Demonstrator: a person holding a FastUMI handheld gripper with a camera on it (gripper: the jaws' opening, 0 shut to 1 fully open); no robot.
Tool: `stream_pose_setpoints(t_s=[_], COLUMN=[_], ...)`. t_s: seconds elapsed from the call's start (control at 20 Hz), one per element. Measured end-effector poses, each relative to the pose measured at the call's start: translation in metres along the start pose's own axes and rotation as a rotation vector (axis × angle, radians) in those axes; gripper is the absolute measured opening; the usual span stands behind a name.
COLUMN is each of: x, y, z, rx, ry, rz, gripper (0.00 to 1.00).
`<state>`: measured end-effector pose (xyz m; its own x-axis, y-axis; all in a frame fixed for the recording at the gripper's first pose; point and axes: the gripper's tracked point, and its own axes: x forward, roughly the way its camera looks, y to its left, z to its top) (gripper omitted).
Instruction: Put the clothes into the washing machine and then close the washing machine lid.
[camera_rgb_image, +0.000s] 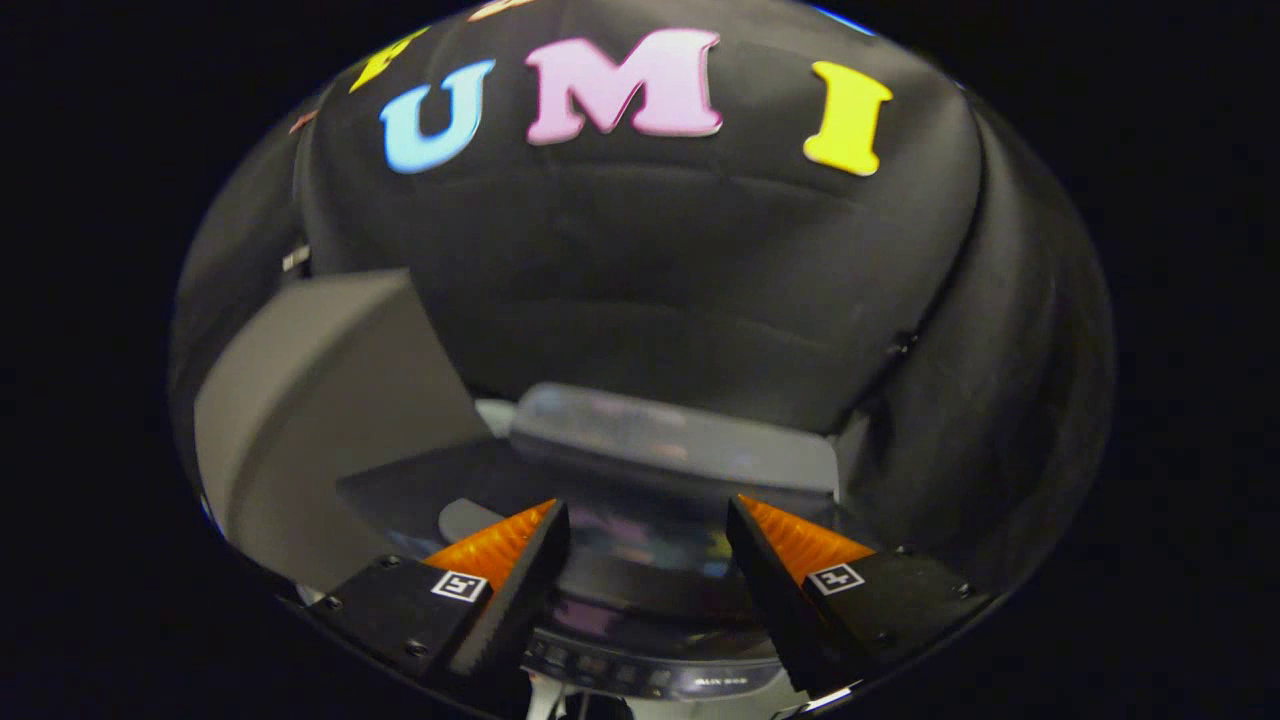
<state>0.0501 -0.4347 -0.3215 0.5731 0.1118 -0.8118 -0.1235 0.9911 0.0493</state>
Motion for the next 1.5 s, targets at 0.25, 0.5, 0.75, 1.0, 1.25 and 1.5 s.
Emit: stream_pose_setpoints(t_s=[0.25,0.5,0.75,1.0,1.25,1.5], x=[0.007,0.002,0.000,-0.023,-0.072,-0.122], y=[0.017,0.015,0.002,-0.003,0.010,0.036], z=[-0.090,-0.069,-0.021,0.066,0.145,0.208], rx=[-0.039,-0.029,0.034,0.084,0.111,0.138], ry=[0.115,0.083,0.001,-0.142,-0.325,-0.510], rz=[0.024,0.016,-0.010,-0.044,-0.071,-0.101], gripper=[1.00,1.00,1.00,1.00,1.00,1.00])
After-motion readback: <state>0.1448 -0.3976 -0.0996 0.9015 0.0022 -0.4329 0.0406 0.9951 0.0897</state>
